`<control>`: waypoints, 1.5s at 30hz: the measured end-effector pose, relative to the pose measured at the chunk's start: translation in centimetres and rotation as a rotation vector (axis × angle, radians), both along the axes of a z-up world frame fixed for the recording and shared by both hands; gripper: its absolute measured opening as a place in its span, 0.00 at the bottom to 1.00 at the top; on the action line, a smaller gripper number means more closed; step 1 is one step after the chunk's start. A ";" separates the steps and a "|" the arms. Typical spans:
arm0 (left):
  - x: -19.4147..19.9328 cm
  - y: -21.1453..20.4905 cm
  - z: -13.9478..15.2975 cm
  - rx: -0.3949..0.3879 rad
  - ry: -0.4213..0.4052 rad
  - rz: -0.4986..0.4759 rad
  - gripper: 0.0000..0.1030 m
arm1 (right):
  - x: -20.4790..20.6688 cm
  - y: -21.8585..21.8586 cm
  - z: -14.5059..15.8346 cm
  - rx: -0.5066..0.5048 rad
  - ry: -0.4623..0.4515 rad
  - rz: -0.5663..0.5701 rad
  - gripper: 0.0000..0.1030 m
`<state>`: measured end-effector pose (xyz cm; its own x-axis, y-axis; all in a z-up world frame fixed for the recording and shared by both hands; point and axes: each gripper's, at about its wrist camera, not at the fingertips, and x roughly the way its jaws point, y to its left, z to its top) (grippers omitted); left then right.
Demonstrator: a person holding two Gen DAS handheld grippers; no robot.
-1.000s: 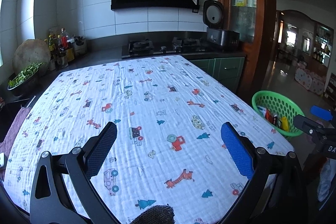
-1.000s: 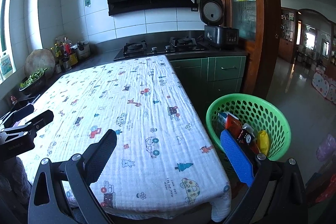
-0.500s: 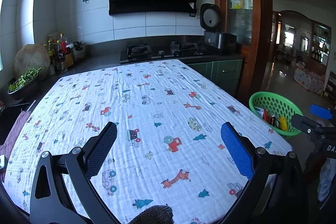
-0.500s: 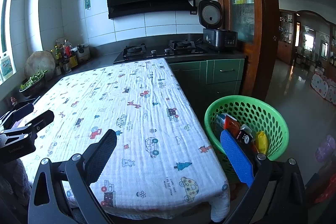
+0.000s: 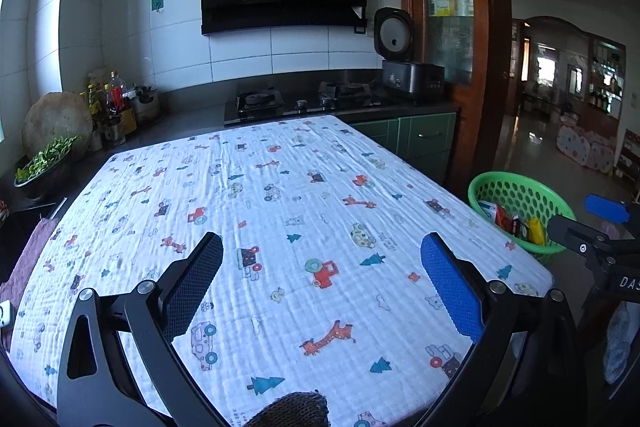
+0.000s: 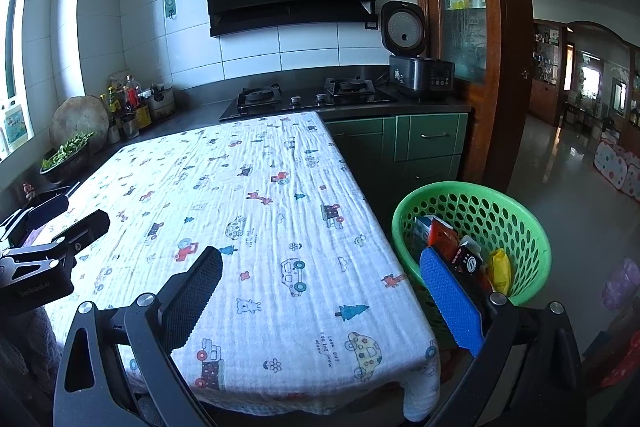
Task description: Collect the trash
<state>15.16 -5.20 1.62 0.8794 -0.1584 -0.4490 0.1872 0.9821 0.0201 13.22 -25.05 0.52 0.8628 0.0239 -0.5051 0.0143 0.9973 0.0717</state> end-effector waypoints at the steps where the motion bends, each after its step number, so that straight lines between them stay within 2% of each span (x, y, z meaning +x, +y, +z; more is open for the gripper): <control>1: 0.0 0.0 0.0 0.001 -0.001 0.000 0.95 | 0.0 0.0 0.0 0.002 -0.001 -0.001 0.93; 45: 0.1 -0.4 -0.2 0.009 0.006 -0.010 0.95 | -0.3 -0.5 -0.3 0.012 0.001 -0.007 0.93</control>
